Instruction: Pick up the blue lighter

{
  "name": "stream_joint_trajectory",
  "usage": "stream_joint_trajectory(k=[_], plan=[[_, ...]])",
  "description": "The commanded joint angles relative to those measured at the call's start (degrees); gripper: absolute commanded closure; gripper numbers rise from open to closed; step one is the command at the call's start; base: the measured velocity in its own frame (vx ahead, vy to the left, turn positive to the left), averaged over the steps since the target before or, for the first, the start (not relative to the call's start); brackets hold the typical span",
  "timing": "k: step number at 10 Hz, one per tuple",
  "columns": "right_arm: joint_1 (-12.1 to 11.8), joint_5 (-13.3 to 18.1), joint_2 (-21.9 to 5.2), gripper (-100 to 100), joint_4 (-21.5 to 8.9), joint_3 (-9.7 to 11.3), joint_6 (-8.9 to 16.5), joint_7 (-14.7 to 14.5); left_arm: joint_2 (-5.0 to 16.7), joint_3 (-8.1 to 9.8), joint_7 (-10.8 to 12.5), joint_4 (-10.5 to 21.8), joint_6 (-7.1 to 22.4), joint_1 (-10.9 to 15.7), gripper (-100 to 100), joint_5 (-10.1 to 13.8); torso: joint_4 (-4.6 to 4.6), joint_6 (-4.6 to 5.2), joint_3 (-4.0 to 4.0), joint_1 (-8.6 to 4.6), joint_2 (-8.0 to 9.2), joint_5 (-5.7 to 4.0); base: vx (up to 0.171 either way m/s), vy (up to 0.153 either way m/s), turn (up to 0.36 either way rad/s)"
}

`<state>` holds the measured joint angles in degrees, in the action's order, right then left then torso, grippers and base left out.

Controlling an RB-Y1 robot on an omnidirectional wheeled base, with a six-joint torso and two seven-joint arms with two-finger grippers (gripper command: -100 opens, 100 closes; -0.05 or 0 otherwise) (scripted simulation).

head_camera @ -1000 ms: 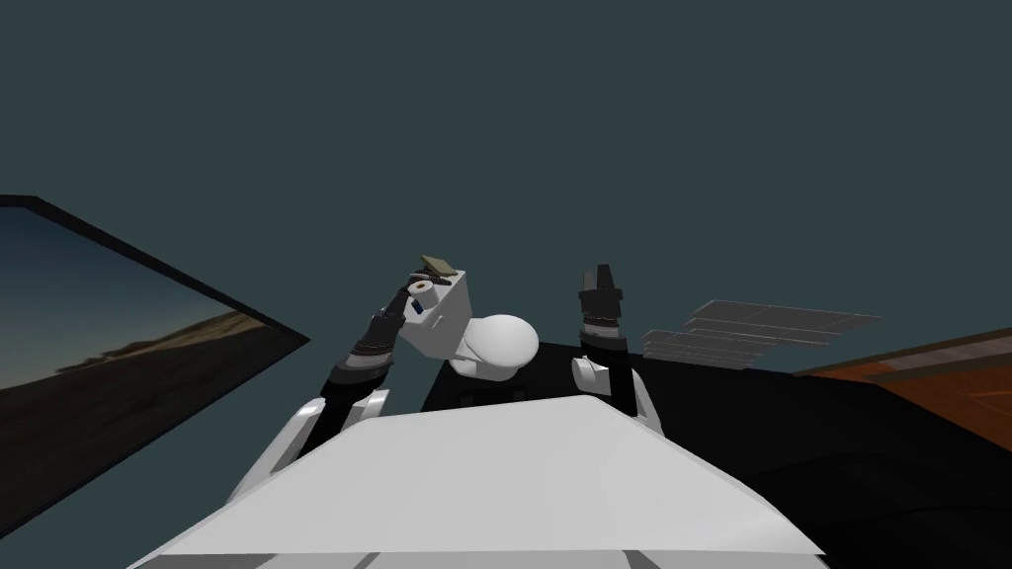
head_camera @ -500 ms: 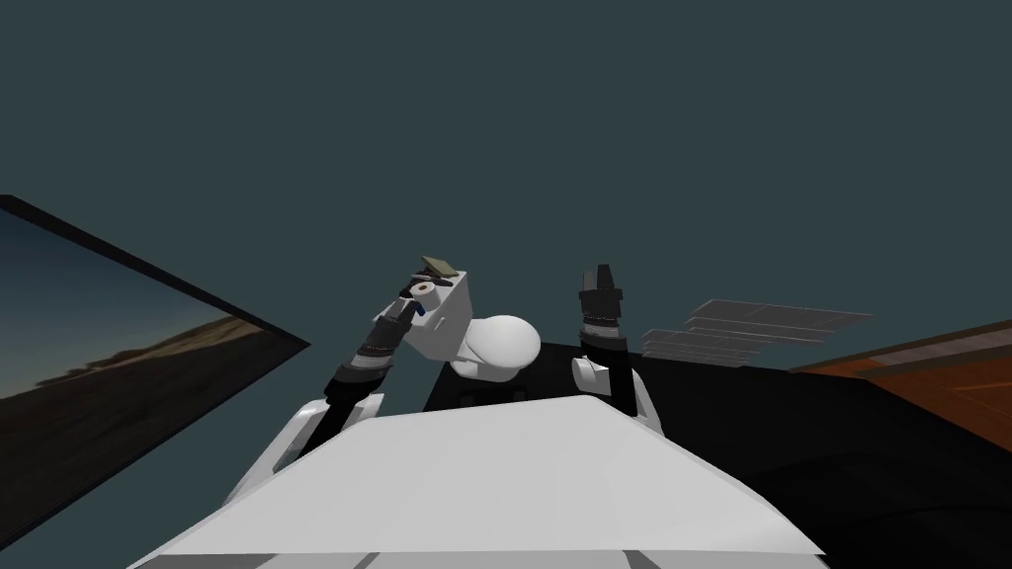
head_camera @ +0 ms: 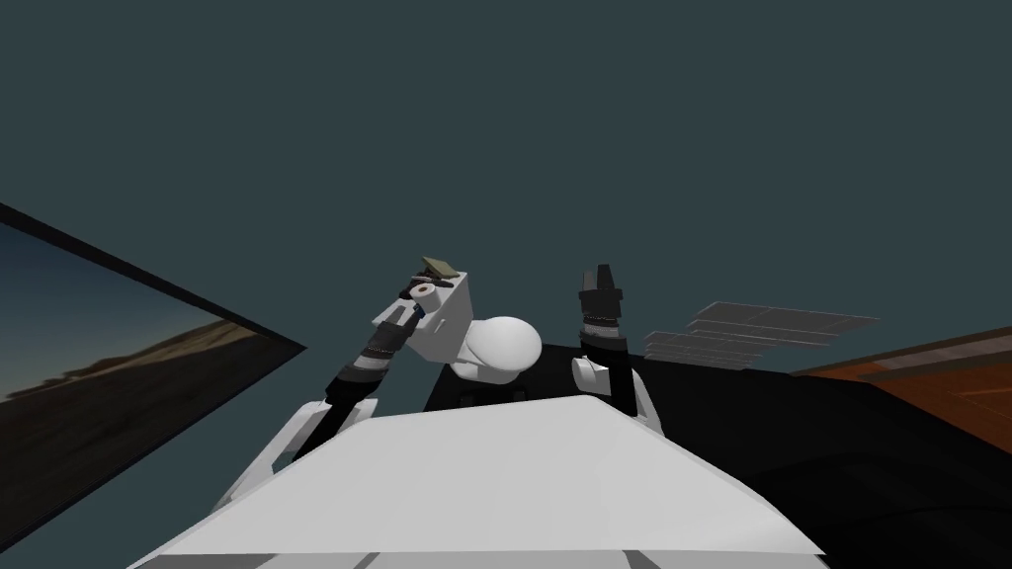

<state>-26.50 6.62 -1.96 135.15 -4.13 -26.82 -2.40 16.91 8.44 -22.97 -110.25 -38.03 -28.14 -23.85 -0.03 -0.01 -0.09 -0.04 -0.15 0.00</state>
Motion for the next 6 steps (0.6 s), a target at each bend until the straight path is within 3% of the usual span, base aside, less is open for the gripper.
stream_joint_trajectory(k=[1, 6], plan=[[0.0, 0.0, 0.0, 0, 0.0, 0.0, 0.0, 0.0, 1.4, 0.19, -1.6, 1.5, 0.9, 0.1, -100, -0.8, 0.00, 0.00, 0.00, 0.00, 0.00, 0.00, 0.037, -0.012, 0.018], [0.0, 0.0, 0.0, 0, 0.0, 0.0, 0.0, 0.0, 6.1, 0.73, -6.4, 7.5, 4.0, 1.4, -100, -3.0, -0.02, 0.01, -0.04, -0.01, -0.07, 0.00, 0.047, -0.016, 0.019]])
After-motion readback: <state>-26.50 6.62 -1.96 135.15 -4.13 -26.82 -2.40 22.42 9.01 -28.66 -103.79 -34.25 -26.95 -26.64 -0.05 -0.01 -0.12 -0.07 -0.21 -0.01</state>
